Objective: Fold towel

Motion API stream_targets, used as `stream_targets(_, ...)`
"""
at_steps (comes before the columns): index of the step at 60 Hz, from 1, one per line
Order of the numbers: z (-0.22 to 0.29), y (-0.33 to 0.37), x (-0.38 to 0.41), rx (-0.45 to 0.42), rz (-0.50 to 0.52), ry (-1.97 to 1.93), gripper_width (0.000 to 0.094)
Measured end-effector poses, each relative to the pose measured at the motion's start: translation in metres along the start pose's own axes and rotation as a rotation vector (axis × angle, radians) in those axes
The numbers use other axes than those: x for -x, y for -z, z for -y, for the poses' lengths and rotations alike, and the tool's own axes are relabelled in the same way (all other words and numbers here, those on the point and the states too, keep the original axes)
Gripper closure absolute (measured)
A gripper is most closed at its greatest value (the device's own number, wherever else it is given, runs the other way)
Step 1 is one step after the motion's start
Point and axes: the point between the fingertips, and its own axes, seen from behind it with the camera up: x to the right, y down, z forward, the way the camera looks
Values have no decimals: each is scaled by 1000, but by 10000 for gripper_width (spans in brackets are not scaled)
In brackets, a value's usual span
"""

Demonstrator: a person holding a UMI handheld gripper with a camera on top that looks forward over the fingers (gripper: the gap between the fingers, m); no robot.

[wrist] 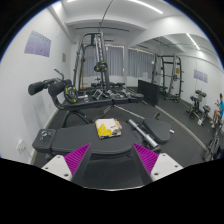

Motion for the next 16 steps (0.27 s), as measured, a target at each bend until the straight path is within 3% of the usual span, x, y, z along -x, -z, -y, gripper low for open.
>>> stream_targets(16,0,4,6,5,-2,-9,87)
